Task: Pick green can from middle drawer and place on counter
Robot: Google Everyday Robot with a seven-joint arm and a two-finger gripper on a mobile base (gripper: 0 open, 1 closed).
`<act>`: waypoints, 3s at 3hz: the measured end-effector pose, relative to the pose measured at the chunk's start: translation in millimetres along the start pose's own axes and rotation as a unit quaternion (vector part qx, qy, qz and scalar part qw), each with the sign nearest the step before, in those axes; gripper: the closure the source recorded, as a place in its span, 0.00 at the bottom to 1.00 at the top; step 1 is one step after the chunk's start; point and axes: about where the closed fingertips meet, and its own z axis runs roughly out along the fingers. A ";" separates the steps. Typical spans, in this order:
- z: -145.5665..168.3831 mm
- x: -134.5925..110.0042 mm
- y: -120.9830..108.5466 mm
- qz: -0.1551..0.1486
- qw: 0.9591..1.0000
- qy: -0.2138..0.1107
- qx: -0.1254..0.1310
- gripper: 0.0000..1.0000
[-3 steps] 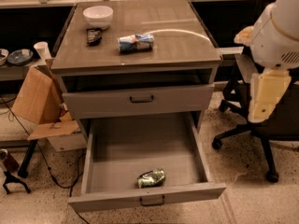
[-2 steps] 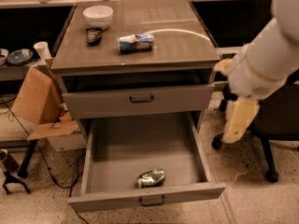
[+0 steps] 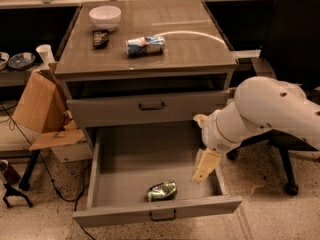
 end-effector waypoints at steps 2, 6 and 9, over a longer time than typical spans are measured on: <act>-9.5 -3.8 -8.5 -0.004 1.000 0.000 0.017 0.00; 163.4 46.5 -43.5 -0.020 0.990 -0.133 -0.046 0.00; 246.8 55.9 -28.7 -0.035 0.982 -0.170 -0.075 0.00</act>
Offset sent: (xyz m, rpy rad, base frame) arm 0.0103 -0.0012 0.0113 0.0021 -0.0456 -0.0137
